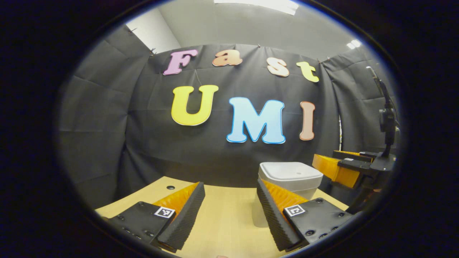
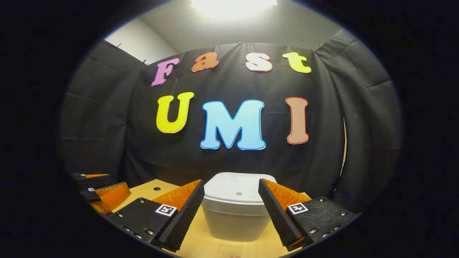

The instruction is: Press the lid of the desktop garbage bin to open it, pick up the crumpled paper on the desktop and throw it into the bin, then pick up the pop can on the desktop and drop it into the bin, and finally close the garbage bin lid.

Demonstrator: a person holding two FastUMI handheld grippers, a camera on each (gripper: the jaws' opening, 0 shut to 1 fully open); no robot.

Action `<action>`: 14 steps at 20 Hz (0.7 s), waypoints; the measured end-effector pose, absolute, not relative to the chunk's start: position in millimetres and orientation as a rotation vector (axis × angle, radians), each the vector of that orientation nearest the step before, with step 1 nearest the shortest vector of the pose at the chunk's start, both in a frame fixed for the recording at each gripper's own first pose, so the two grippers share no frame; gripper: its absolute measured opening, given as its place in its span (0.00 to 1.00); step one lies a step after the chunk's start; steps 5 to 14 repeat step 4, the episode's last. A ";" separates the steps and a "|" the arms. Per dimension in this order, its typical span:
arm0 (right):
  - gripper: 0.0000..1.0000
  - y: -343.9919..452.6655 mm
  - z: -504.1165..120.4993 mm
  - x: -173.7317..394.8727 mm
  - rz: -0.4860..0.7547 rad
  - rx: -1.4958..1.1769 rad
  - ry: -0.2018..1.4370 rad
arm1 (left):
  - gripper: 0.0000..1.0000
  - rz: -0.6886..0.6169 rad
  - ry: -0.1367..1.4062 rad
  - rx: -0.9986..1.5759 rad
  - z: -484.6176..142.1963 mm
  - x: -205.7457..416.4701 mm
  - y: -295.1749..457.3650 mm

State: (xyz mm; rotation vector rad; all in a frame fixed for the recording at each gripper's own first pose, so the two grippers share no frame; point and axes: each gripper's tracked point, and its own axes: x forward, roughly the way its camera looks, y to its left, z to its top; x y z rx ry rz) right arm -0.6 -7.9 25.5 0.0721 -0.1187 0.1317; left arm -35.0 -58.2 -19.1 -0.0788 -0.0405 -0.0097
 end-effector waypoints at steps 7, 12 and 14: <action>0.97 1.5 30.7 -21.3 0.122 0.071 -0.142 | 0.95 -0.036 -0.026 -0.075 -23.9 -34.1 -55.5; 0.97 1.5 30.7 -21.3 0.122 0.071 -0.142 | 0.95 -0.036 -0.026 -0.075 -23.9 -34.1 -55.5; 0.97 1.5 30.7 -21.3 0.122 0.071 -0.142 | 0.95 -0.036 -0.026 -0.075 -23.9 -34.1 -55.5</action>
